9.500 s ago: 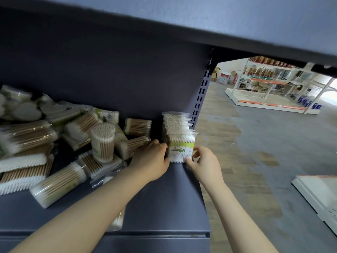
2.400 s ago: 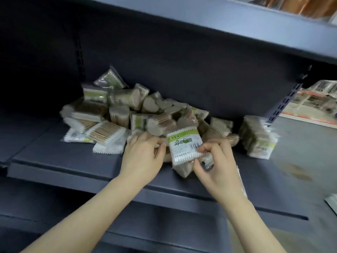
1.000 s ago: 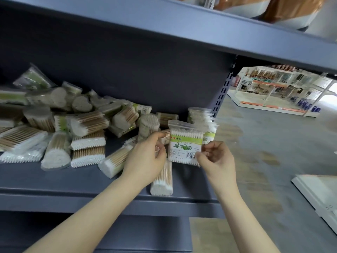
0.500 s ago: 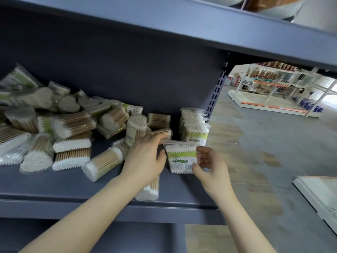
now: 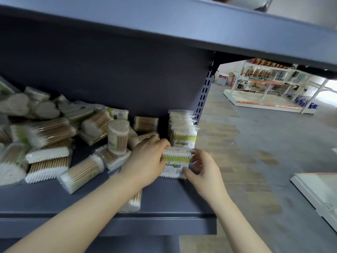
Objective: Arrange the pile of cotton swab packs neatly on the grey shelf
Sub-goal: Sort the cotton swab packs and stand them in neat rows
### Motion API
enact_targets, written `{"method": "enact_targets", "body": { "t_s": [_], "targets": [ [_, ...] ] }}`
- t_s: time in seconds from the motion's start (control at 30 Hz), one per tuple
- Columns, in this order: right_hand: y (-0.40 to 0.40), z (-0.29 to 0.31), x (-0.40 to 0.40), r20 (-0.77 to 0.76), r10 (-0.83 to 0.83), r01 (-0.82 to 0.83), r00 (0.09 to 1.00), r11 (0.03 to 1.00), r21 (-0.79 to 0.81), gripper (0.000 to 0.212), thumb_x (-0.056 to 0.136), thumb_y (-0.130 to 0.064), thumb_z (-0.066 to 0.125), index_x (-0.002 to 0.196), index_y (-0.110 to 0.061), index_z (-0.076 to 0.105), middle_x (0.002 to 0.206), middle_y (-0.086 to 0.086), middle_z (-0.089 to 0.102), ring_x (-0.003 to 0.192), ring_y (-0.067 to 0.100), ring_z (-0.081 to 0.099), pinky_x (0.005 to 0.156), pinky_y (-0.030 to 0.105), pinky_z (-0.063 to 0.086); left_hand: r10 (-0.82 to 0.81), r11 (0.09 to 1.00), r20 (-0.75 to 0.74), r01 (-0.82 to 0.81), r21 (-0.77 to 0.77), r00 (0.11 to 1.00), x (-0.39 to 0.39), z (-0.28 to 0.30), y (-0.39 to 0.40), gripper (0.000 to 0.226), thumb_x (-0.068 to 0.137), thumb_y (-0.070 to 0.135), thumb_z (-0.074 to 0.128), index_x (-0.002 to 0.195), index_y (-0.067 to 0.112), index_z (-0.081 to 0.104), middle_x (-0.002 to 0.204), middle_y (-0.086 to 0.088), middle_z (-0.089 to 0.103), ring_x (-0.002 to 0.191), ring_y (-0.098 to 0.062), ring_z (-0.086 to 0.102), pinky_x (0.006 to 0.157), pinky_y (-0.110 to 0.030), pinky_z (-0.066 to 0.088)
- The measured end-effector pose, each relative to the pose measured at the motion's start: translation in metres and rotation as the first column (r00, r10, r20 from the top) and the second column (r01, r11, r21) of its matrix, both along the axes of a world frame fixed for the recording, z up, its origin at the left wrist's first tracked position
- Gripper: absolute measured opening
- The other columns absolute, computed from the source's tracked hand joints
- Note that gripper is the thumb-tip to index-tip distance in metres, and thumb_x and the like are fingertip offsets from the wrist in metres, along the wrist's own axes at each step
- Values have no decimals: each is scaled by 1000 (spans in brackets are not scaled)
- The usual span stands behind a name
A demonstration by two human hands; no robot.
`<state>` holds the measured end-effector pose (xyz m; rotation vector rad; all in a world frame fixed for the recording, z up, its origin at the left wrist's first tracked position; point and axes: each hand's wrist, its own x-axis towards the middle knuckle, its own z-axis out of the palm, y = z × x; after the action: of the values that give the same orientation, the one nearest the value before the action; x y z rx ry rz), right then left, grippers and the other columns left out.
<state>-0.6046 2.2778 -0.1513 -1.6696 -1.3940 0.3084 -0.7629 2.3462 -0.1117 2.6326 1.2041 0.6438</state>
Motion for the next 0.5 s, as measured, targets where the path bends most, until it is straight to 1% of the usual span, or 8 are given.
{"method": "enact_targets", "body": {
  "t_s": [0.1, 0.2, 0.23, 0.3, 0.33, 0.37, 0.4, 0.5],
  "targets": [
    [7, 0, 9, 75, -37, 37, 997, 999, -3, 40, 73, -12, 70, 109, -21, 55, 89, -10, 51, 78, 3, 47, 66, 9, 36, -29, 999, -20, 29, 27, 999, 8, 2, 4, 35, 89, 20, 52, 124, 21, 46, 121, 3, 45, 112, -17, 47, 88, -27, 37],
    [14, 2, 17, 139, -66, 68, 988, 998, -6, 38, 74, -16, 69, 109, -22, 55, 89, -12, 48, 80, 8, 45, 65, 15, 33, 23, 995, -97, -14, 95, 995, 20, 3, 10, 34, 88, 22, 54, 121, 19, 47, 117, 2, 48, 110, -18, 49, 87, -31, 40],
    [16, 2, 20, 155, -76, 78, 985, 997, -4, 37, 74, -17, 69, 108, -22, 55, 89, -11, 48, 82, 9, 45, 66, 18, 32, 42, 987, -106, -25, 157, 994, 24, 4, 11, 34, 84, 22, 61, 115, 17, 51, 111, 1, 53, 104, -19, 54, 82, -32, 44],
    [21, 2, 27, 175, -96, 97, 980, 995, 2, 36, 75, -18, 70, 108, -20, 55, 90, -7, 50, 84, 11, 46, 68, 19, 30, 53, 953, -96, -22, 303, 994, 34, 0, 17, 36, 58, 23, 81, 89, 16, 64, 83, 2, 63, 75, -20, 63, 61, -29, 49],
    [23, 2, 31, 177, -104, 105, 979, 994, 4, 36, 75, -18, 70, 108, -19, 55, 91, -5, 50, 84, 12, 46, 69, 19, 30, 67, 942, -114, -25, 334, 991, 38, -1, 19, 37, 45, 22, 86, 75, 17, 66, 69, 4, 62, 62, -19, 62, 52, -26, 47],
    [26, 2, 34, 176, -111, 112, 978, 994, 1, 36, 75, -18, 70, 108, -18, 56, 92, -4, 51, 84, 11, 46, 69, 19, 30, 82, 936, -111, -38, 350, 990, 41, -1, 22, 36, 39, 20, 87, 68, 19, 65, 62, 5, 61, 55, -19, 60, 49, -24, 45],
    [28, 2, 37, 176, -114, 117, 978, 993, -5, 36, 75, -18, 70, 108, -17, 55, 93, -3, 52, 84, 11, 46, 69, 19, 30, 89, 932, -110, -44, 360, 990, 45, -3, 24, 35, 38, 19, 87, 65, 19, 65, 61, 6, 60, 54, -18, 59, 49, -24, 44],
    [34, 2, 44, 169, -119, 125, 978, 992, -25, 37, 76, -17, 69, 109, -16, 55, 95, -3, 52, 85, 10, 45, 70, 19, 31, 86, 920, -126, -30, 392, 988, 53, -8, 29, 35, 39, 17, 87, 67, 19, 66, 64, 6, 61, 59, -20, 59, 53, -26, 46]
  ]
}}
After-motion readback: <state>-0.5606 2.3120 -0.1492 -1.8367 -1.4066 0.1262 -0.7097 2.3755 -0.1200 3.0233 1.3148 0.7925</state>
